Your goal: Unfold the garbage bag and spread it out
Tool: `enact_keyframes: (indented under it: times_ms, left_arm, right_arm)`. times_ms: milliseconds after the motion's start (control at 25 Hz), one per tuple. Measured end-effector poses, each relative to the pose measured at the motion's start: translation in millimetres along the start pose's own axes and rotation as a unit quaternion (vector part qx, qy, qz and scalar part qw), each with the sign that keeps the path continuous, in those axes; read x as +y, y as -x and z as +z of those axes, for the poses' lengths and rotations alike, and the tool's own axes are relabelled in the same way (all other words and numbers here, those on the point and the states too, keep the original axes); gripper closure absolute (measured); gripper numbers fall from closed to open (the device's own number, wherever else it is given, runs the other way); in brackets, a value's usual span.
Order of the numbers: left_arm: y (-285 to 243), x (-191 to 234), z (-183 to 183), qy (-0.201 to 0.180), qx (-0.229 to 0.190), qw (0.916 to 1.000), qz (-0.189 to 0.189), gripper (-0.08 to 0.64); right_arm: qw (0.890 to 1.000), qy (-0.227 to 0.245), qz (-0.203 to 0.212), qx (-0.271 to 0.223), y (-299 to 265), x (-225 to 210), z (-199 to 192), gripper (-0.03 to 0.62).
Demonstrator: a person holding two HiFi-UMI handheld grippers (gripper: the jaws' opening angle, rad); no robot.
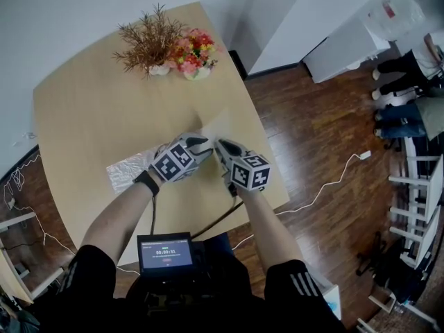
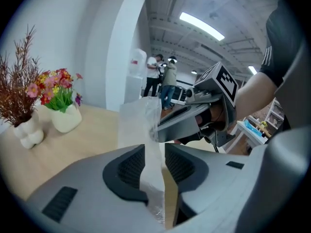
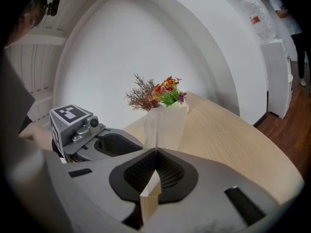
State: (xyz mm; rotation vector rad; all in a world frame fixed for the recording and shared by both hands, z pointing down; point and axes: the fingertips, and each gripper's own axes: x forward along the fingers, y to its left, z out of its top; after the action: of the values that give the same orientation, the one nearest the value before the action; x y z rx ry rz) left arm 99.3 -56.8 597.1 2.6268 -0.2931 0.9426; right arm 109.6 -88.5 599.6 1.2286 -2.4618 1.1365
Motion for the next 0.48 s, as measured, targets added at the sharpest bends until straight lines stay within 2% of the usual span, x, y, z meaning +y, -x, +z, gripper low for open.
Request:
enact_keyframes:
  times_ms: [80, 240, 360, 480]
  left_arm:
    - [-3, 2, 3, -0.006, -0.002, 1.0000, 0.003, 0.509]
    - [-8, 2, 5, -0.024, 0.007, 0.9997, 0.002, 0.491]
    - [-12, 4, 0, -0.031, 0.022, 0.9992, 0.012, 0.555]
    - [-15, 8, -6, -0.036, 0.037, 0.9984, 0.021, 0.560]
  right_arm:
    - [1.000, 0.000, -0.001, 0.000, 0, -1, -1, 0.575]
    - [1.000, -0.002, -0.002, 0.000, 2, -2, -1, 0.575]
    - [1.000, -0.003, -0.004, 0.000, 3, -4, -2, 0.575]
    - [1.000, -0.001, -0.008, 0.000, 5, -7, -2, 0.575]
